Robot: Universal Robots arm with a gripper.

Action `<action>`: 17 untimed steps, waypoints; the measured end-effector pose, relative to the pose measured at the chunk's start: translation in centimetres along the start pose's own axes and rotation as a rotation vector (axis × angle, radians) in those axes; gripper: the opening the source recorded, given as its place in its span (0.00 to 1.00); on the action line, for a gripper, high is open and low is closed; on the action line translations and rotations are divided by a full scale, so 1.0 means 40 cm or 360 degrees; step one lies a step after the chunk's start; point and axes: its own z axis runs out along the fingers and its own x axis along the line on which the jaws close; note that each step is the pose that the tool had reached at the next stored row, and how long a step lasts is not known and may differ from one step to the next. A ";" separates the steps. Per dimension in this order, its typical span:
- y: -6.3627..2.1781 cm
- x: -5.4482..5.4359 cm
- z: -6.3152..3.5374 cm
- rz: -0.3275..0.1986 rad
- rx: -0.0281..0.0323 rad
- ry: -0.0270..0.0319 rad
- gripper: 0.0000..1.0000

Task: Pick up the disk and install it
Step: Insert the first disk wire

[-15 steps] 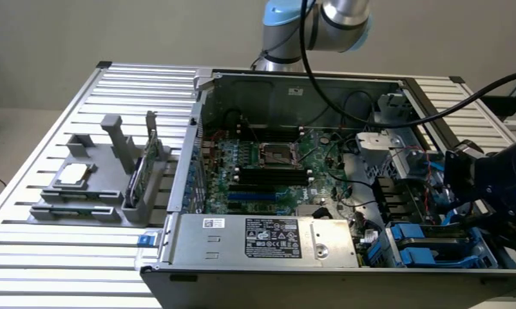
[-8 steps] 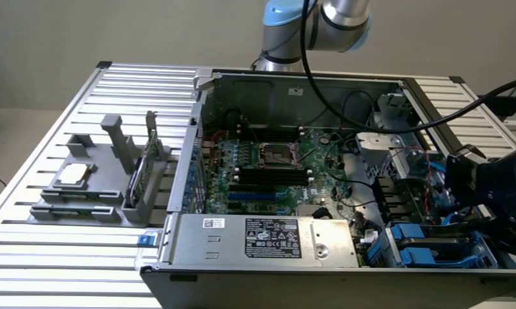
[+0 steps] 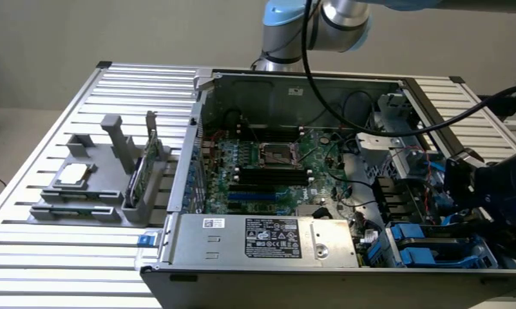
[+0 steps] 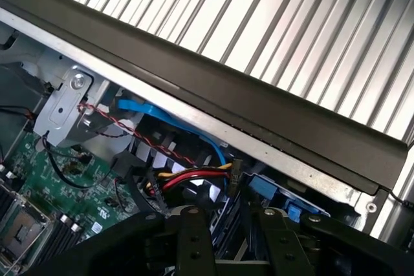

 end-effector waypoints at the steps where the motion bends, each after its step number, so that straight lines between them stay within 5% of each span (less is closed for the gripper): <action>1: 0.000 0.000 0.001 0.0003 0.00003 -0.00002 0.34; 7: 0.005 0.004 0.006 0.0024 0.00047 -0.00014 0.31; 9: 0.006 0.006 0.006 0.0033 0.00085 -0.00017 0.18; 17: 0.007 0.012 0.003 0.0066 0.00356 0.00064 0.17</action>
